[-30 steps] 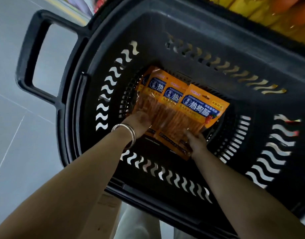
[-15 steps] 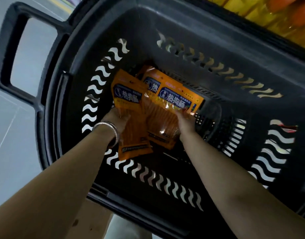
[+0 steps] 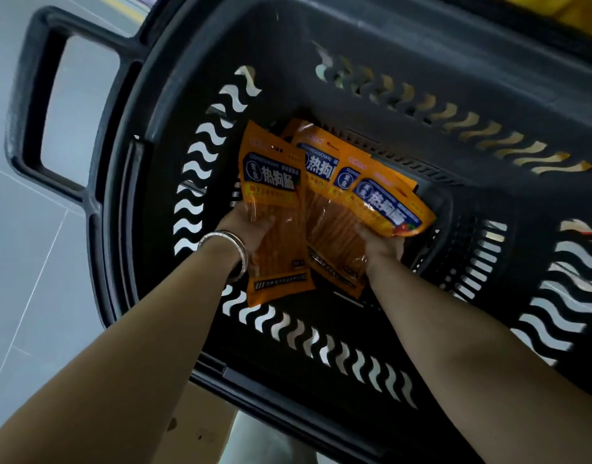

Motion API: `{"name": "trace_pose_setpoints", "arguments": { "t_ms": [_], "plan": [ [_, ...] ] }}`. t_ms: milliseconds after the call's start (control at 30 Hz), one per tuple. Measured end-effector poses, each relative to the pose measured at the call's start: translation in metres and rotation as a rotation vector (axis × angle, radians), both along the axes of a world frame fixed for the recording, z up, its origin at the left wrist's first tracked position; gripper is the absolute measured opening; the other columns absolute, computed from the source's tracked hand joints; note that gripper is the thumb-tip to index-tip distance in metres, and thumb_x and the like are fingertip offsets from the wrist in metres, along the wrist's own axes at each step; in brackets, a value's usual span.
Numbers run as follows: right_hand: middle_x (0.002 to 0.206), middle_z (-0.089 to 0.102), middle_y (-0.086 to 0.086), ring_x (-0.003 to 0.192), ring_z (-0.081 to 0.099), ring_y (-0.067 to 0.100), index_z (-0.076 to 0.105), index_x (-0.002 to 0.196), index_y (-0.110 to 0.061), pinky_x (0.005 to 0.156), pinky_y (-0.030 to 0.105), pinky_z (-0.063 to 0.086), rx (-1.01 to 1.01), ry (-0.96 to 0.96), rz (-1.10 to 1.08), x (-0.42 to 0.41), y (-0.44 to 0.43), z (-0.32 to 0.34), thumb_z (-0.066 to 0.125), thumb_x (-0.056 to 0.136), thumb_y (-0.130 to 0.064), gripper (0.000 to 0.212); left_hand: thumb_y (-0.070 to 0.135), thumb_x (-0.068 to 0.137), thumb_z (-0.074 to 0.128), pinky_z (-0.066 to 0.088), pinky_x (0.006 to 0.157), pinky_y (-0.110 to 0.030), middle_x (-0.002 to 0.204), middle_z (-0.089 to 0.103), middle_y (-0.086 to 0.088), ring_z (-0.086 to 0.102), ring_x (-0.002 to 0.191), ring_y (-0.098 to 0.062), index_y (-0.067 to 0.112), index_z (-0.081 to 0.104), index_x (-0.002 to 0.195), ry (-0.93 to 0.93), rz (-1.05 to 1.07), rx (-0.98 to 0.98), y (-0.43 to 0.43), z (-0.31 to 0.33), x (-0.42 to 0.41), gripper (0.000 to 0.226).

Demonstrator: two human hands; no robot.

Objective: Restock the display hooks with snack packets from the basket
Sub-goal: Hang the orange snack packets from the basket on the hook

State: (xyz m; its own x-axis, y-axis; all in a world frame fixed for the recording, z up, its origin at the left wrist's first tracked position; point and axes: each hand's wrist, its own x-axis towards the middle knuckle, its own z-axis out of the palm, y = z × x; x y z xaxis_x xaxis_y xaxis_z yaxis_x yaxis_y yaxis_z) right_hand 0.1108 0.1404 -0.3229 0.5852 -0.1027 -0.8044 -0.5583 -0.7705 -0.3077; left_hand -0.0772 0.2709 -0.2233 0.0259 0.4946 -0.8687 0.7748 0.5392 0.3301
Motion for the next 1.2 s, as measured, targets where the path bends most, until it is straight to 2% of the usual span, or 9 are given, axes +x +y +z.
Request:
{"name": "trace_pose_setpoints", "arguments": {
  "t_ms": [200, 300, 400, 533, 733, 900, 967, 1100, 1200],
  "plan": [
    [0.104, 0.063, 0.001, 0.099, 0.061, 0.021, 0.062, 0.116, -0.017, 0.085, 0.030, 0.046, 0.216, -0.084, 0.041, 0.020, -0.037, 0.071, 0.077, 0.077, -0.020, 0.042, 0.030, 0.084, 0.065, 0.051, 0.079, -0.030, 0.098, 0.067, 0.004, 0.063, 0.091, -0.018, 0.025, 0.058, 0.114, -0.111, 0.173, 0.051, -0.008, 0.043, 0.016, 0.031],
    [0.093, 0.064, -0.004, 0.090, 0.061, 0.018, 0.066, 0.103, -0.019, 0.081, 0.027, 0.046, 0.227, -0.196, 0.253, 0.027, -0.054, 0.120, 0.072, 0.082, -0.034, 0.026, 0.048, 0.083, 0.062, 0.043, 0.078, -0.030, 0.088, 0.059, 0.015, 0.057, 0.089, -0.015, 0.036, 0.055, 0.101, -0.134, 0.164, 0.118, -0.020, 0.084, 0.027, 0.023],
    [0.078, 0.062, -0.002, 0.078, 0.057, 0.018, 0.062, 0.081, -0.019, 0.068, 0.025, 0.039, 0.228, -0.301, 0.378, 0.026, -0.069, 0.177, 0.059, 0.088, -0.048, 0.030, 0.065, 0.081, 0.052, 0.047, 0.087, -0.035, 0.096, 0.061, 0.005, 0.058, 0.091, -0.021, 0.035, 0.052, 0.098, -0.175, 0.091, 0.154, -0.031, 0.129, 0.031, 0.034],
    [0.073, 0.059, 0.004, 0.081, 0.061, 0.029, 0.060, 0.075, -0.018, 0.062, 0.026, 0.028, 0.269, -0.487, 0.479, 0.027, -0.089, 0.252, 0.059, 0.091, -0.039, 0.026, 0.047, 0.089, 0.055, 0.044, 0.080, -0.028, 0.092, 0.062, 0.002, 0.060, 0.088, -0.019, 0.029, 0.055, 0.095, -0.279, 0.010, 0.275, -0.046, 0.184, 0.041, 0.019],
    [0.094, 0.071, 0.012, 0.093, 0.064, 0.024, 0.068, 0.106, -0.010, 0.065, 0.022, 0.034, 0.456, -0.672, 0.220, 0.038, -0.141, 0.348, 0.064, 0.089, -0.030, 0.026, 0.019, 0.090, 0.060, 0.044, 0.069, -0.014, 0.082, 0.065, 0.006, 0.060, 0.078, -0.012, 0.017, 0.065, 0.099, -0.478, -0.099, 0.483, -0.085, 0.269, 0.077, 0.010],
    [0.102, 0.070, 0.005, 0.095, 0.063, 0.014, 0.066, 0.104, -0.012, 0.086, 0.025, 0.048, 0.786, -0.766, -0.088, 0.075, -0.209, 0.414, 0.057, 0.094, -0.020, 0.015, 0.038, 0.093, 0.053, 0.039, 0.047, -0.010, 0.062, 0.059, 0.010, 0.053, 0.051, 0.002, 0.019, 0.061, 0.079, -0.587, -0.178, 0.596, -0.143, 0.332, 0.127, 0.024],
    [0.092, 0.069, 0.014, 0.082, 0.062, 0.019, 0.064, 0.091, -0.008, 0.079, 0.034, 0.047, 0.768, -0.838, -0.082, 0.105, -0.246, 0.431, 0.052, 0.096, -0.030, 0.026, 0.045, 0.093, 0.047, 0.036, 0.054, -0.024, 0.065, 0.056, 0.003, 0.049, 0.055, -0.006, 0.019, 0.059, 0.077, -0.581, -0.211, 0.646, -0.171, 0.356, 0.156, 0.033],
    [0.057, 0.038, -0.002, 0.059, 0.037, 0.011, 0.041, 0.060, -0.016, 0.060, 0.028, 0.032, 0.681, -1.032, -0.036, 0.168, -0.322, 0.476, 0.048, 0.097, -0.041, 0.045, 0.046, 0.093, 0.048, 0.035, 0.065, -0.020, 0.086, 0.056, 0.006, 0.049, 0.086, -0.015, 0.016, 0.065, 0.096, -0.676, -0.189, 0.733, -0.236, 0.400, 0.220, 0.034],
    [0.051, 0.035, -0.008, 0.051, 0.032, 0.005, 0.037, 0.060, -0.021, 0.054, 0.029, 0.028, 0.699, -1.165, 0.056, 0.204, -0.370, 0.517, 0.051, 0.096, -0.035, 0.042, 0.041, 0.091, 0.054, 0.039, 0.082, -0.020, 0.103, 0.059, 0.004, 0.054, 0.095, -0.012, 0.020, 0.062, 0.111, -0.797, -0.210, 0.802, -0.277, 0.430, 0.264, 0.030]
  ]
}}
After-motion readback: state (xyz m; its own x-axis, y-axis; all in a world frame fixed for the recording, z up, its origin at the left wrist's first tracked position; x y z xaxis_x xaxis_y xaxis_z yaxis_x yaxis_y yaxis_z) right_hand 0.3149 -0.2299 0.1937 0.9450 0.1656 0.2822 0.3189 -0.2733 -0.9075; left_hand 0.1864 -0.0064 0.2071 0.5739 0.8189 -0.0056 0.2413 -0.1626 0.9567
